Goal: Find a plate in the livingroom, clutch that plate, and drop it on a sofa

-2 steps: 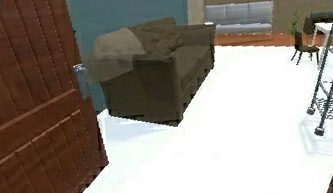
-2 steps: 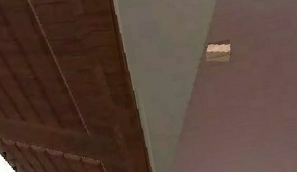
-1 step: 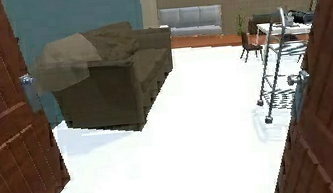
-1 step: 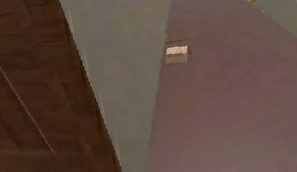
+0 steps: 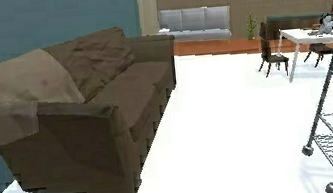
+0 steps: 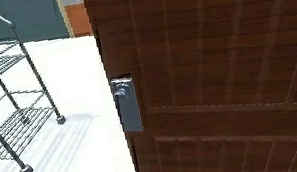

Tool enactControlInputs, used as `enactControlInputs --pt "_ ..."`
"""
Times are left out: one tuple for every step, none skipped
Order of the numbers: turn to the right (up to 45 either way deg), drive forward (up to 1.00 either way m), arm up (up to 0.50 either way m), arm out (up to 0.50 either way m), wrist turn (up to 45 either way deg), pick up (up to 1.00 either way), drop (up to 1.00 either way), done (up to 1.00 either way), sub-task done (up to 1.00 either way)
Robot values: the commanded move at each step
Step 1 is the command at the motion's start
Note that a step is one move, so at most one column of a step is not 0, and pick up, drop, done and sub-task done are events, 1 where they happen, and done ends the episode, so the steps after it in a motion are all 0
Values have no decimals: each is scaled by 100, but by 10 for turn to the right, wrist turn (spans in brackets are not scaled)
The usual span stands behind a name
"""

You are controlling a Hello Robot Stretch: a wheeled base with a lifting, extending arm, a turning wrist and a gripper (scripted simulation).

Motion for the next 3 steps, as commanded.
enactControlInputs --pt "60 0 0 0 0 0 0 0 0" --pt "0 65 0 0 0 0 0 0 0" --pt "210 0 0 0 0 0 0 0 0"
